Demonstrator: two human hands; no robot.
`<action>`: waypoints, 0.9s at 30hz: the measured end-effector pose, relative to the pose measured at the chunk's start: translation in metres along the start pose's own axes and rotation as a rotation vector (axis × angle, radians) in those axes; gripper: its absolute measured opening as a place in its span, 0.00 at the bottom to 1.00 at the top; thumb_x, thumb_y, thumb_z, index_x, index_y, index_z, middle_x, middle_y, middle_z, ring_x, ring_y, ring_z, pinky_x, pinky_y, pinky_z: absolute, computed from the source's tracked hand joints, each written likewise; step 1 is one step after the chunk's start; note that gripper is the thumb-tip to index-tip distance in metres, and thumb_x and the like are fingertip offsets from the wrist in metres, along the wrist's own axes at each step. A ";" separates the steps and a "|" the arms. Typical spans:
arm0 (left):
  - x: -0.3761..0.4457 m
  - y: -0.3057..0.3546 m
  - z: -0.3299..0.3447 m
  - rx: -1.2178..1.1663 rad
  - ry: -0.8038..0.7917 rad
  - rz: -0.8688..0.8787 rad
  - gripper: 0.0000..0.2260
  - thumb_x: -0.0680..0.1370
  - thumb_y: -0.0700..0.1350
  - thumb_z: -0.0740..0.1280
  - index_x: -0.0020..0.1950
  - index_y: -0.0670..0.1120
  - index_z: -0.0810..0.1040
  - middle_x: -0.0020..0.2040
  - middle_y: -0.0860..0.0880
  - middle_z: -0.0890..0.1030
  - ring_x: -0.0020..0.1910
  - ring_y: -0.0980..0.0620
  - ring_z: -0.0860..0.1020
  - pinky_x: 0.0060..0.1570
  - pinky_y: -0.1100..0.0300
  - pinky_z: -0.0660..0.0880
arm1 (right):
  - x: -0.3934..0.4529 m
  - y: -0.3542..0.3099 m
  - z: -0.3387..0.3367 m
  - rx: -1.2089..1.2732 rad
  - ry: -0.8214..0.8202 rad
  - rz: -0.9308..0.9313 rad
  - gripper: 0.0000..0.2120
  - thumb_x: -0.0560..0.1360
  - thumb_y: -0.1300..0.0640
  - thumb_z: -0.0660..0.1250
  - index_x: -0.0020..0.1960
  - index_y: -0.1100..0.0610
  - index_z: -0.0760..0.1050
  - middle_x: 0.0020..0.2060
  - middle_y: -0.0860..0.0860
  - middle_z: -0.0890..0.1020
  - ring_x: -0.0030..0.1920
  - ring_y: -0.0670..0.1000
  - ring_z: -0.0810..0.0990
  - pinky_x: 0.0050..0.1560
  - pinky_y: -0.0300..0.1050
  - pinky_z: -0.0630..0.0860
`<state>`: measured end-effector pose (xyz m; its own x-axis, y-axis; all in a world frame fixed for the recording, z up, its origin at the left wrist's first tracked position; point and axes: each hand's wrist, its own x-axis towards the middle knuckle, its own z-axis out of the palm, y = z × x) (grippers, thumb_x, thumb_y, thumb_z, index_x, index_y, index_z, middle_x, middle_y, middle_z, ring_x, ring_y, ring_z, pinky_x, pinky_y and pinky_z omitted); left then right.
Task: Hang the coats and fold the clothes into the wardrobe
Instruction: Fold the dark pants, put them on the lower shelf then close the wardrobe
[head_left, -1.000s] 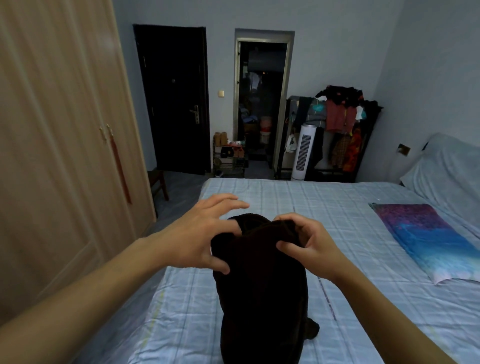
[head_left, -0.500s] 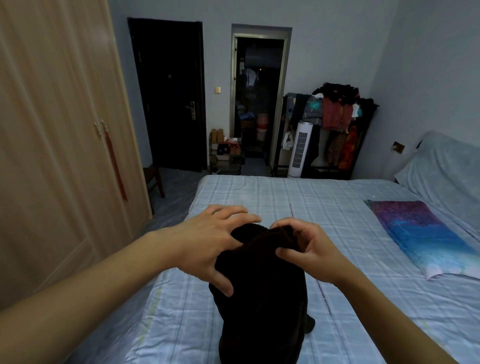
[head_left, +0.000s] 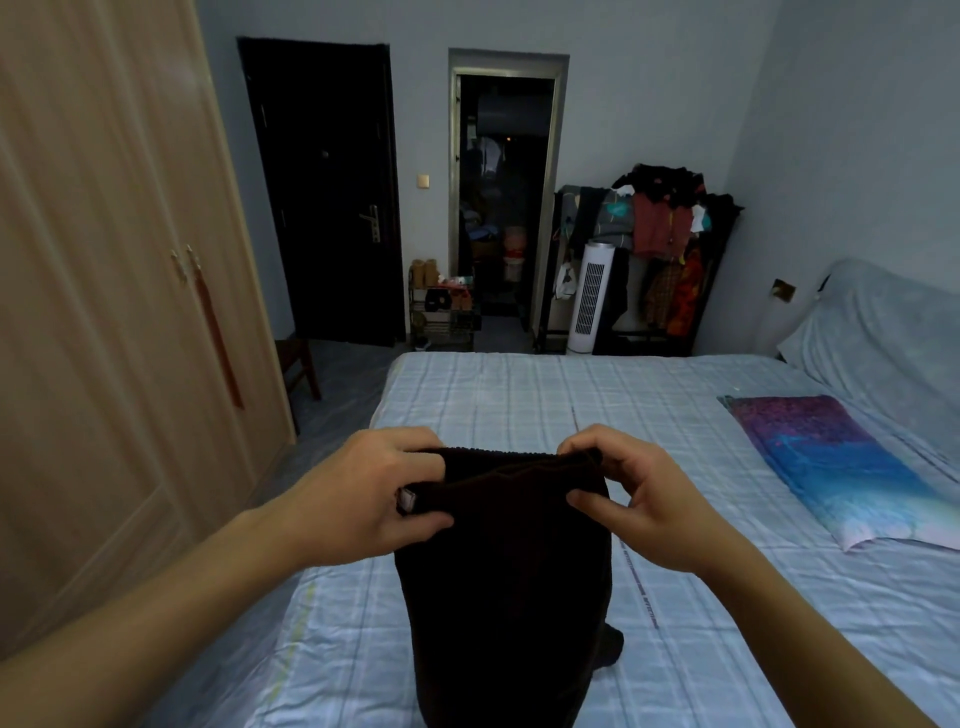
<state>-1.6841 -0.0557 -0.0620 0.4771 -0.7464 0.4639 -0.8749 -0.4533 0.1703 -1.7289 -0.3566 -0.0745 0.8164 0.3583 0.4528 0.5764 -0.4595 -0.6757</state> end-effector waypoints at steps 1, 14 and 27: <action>-0.001 0.001 0.003 -0.013 0.046 -0.006 0.09 0.74 0.49 0.74 0.43 0.47 0.77 0.46 0.55 0.76 0.41 0.56 0.77 0.38 0.59 0.76 | -0.001 0.000 0.000 -0.044 0.011 -0.010 0.14 0.75 0.66 0.72 0.55 0.51 0.77 0.48 0.46 0.81 0.52 0.53 0.82 0.58 0.47 0.78; 0.008 0.023 0.035 -0.090 0.294 -0.231 0.24 0.68 0.38 0.80 0.59 0.49 0.75 0.49 0.56 0.80 0.46 0.60 0.80 0.45 0.70 0.76 | -0.017 0.006 0.021 -0.333 0.118 0.061 0.18 0.70 0.60 0.76 0.52 0.46 0.72 0.46 0.37 0.74 0.48 0.44 0.77 0.49 0.37 0.75; 0.027 0.027 0.064 -0.160 0.103 -0.322 0.18 0.68 0.40 0.78 0.50 0.53 0.74 0.42 0.57 0.79 0.41 0.54 0.79 0.40 0.56 0.77 | -0.025 0.043 -0.009 -0.311 0.197 0.044 0.14 0.71 0.66 0.74 0.50 0.52 0.75 0.44 0.43 0.76 0.46 0.44 0.77 0.47 0.31 0.70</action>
<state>-1.6899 -0.1192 -0.1011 0.7263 -0.5214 0.4478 -0.6871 -0.5692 0.4516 -1.7248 -0.3926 -0.1096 0.8143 0.1834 0.5507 0.4987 -0.7066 -0.5020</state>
